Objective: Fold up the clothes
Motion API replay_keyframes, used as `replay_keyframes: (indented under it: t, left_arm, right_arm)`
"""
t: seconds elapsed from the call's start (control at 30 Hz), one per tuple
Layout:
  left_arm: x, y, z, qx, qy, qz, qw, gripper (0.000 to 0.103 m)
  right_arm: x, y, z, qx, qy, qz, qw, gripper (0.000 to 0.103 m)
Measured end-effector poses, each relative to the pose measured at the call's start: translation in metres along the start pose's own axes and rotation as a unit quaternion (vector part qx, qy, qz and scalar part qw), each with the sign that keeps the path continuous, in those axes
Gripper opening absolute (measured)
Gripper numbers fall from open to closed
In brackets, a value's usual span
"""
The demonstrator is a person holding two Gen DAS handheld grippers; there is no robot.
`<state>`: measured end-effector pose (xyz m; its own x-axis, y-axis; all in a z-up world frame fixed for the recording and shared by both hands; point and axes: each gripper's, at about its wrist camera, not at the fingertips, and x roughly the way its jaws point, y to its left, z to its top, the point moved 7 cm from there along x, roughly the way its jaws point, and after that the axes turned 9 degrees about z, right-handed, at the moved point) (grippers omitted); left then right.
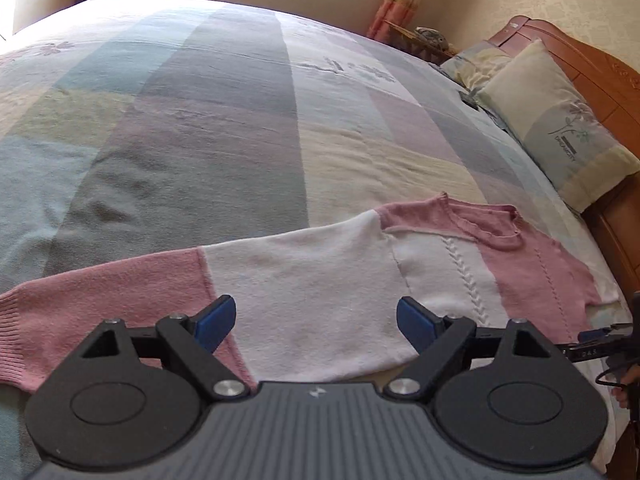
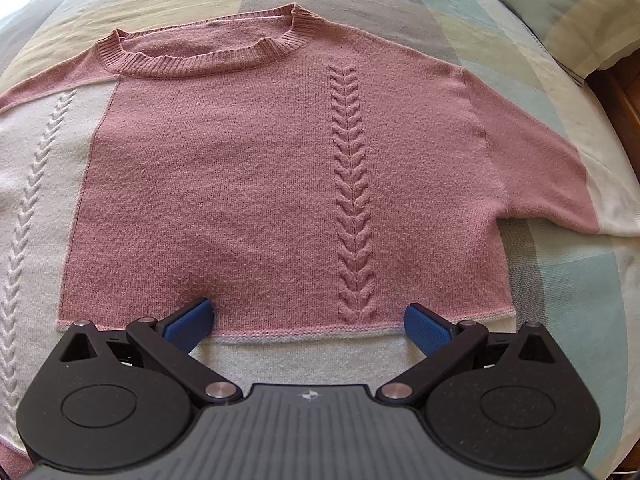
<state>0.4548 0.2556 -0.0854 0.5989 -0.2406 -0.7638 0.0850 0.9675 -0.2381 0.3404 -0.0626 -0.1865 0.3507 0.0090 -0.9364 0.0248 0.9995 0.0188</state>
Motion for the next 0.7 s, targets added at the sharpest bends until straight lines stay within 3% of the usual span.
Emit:
replay_keyframes:
  t: [0.13, 0.27, 0.47, 0.53, 0.6, 0.67, 0.7]
  left_arm:
    - [0.006, -0.086, -0.024, 0.023, 0.048, -0.129, 0.9902, 0.088]
    - [0.027, -0.141, -0.057, 0.024, 0.095, -0.156, 0.9829, 0.088]
    - [0.067, -0.144, -0.079, 0.008, 0.106, -0.067, 0.9921, 0.087]
    - [0.070, -0.134, -0.065, -0.018, 0.086, -0.016, 0.9960, 0.086]
    - [0.068, -0.129, -0.052, -0.067, 0.081, 0.006, 0.9945, 0.087]
    - [0.058, -0.134, -0.046, -0.062, 0.070, 0.044, 0.9947, 0.087]
    - [0.051, -0.142, -0.047, -0.063, 0.069, 0.045, 0.9946, 0.087]
  right_arm:
    - [-0.001, -0.001, 0.000, -0.022, -0.012, 0.012, 1.000, 0.103]
    - [0.000, -0.009, -0.002, -0.015, -0.029, 0.044, 0.999, 0.103]
    - [-0.008, -0.012, -0.011, -0.067, -0.034, 0.093, 0.993, 0.103]
    - [-0.019, -0.014, -0.019, -0.092, -0.034, 0.114, 0.989, 0.103]
    - [-0.032, -0.018, -0.029, -0.117, -0.039, 0.132, 0.983, 0.103]
    - [-0.049, -0.027, -0.040, -0.142, -0.053, 0.143, 0.978, 0.103]
    - [-0.053, -0.032, -0.044, -0.149, -0.057, 0.148, 0.976, 0.103]
